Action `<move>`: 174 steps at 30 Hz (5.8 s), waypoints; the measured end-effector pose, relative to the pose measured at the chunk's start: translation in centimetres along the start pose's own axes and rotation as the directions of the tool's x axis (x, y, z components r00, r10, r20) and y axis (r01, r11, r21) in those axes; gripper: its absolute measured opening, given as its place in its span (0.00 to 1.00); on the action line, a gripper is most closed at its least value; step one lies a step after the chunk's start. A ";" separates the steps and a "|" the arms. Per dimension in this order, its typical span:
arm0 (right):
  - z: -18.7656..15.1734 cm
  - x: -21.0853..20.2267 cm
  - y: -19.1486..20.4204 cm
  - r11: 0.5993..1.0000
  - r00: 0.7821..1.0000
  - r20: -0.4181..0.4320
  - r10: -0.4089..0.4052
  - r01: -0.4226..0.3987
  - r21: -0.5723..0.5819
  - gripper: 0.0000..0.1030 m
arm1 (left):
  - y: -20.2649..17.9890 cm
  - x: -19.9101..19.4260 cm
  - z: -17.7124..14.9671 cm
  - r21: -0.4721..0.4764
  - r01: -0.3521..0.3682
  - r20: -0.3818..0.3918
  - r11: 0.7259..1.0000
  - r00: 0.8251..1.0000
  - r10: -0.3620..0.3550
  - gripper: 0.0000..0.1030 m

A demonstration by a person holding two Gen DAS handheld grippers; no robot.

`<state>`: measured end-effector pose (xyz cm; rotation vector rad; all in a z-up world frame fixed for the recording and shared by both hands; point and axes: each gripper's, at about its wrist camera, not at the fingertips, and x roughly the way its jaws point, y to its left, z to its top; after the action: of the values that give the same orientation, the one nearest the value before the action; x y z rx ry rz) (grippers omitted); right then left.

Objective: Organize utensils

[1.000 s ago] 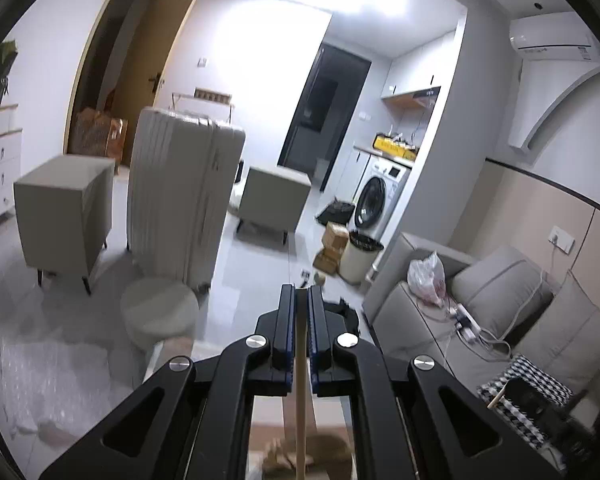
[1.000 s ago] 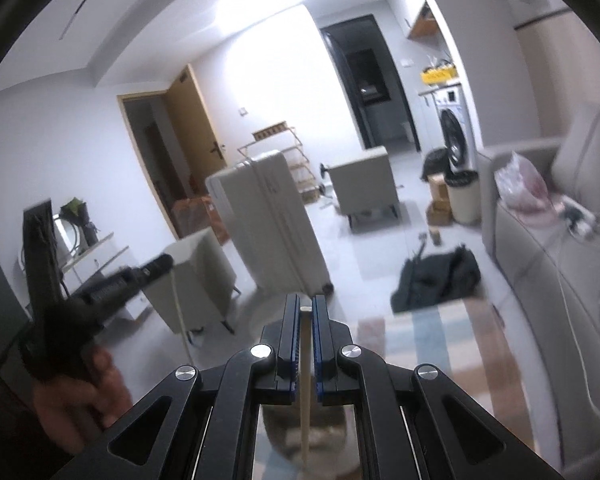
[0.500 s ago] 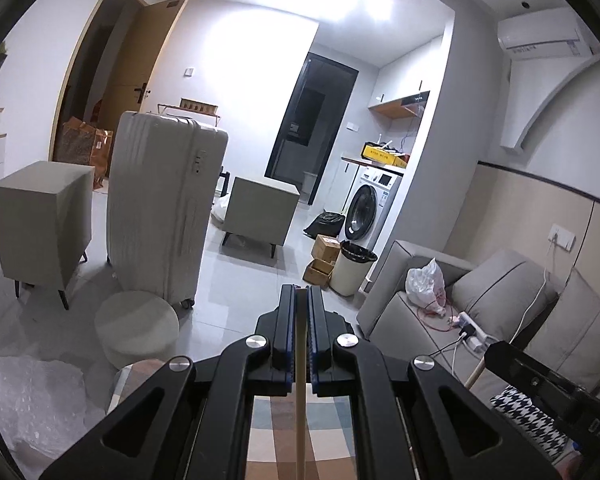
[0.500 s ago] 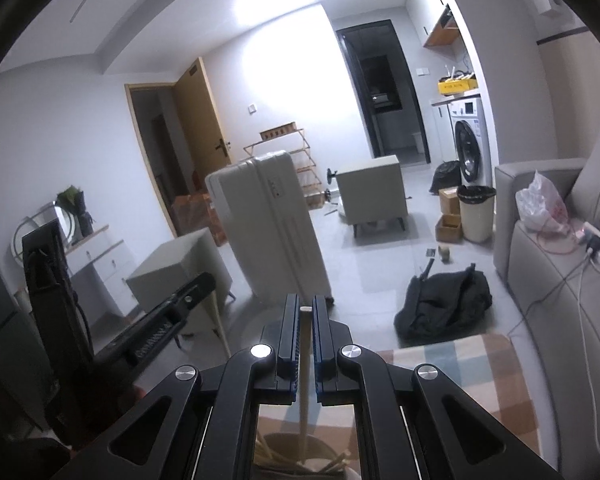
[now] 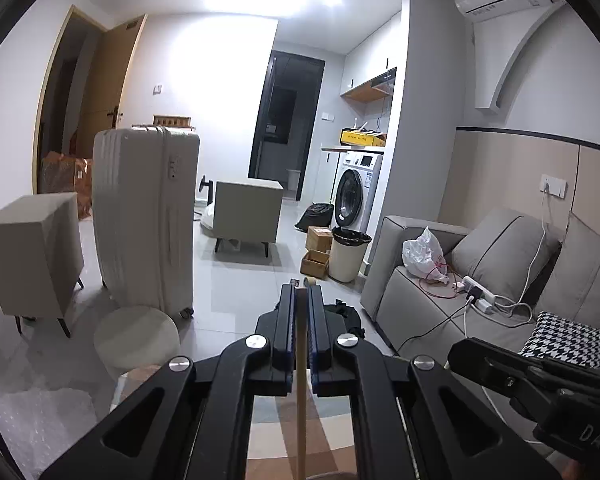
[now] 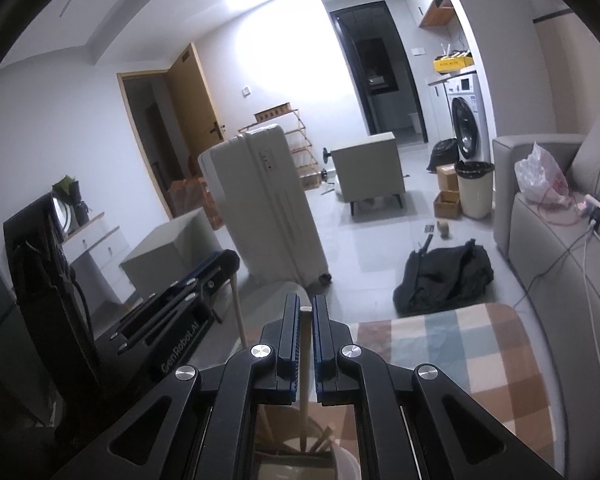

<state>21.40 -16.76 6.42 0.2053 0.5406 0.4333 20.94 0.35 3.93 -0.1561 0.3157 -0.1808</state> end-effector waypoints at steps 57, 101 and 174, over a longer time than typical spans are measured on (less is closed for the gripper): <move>-7.5 -18.5 5.0 1.000 0.997 0.073 -0.005 0.005 -0.003 0.91 | -2.2 -16.1 -0.6 0.019 -0.179 -0.309 0.984 0.934 0.176 0.86; -10.6 -21.9 6.5 0.997 0.989 0.141 -0.048 0.056 -0.050 1.00 | -2.8 -20.2 -2.6 0.045 -0.187 -0.241 0.981 0.951 0.193 0.96; -11.4 -21.7 6.0 0.997 0.990 0.119 -0.072 0.073 -0.006 1.00 | -2.8 -20.0 -3.3 0.031 -0.214 -0.226 0.976 0.950 0.216 0.96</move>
<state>-3.51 -20.35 8.41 0.1999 0.4272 0.3510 0.72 1.26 7.22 -0.0932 0.5587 0.0176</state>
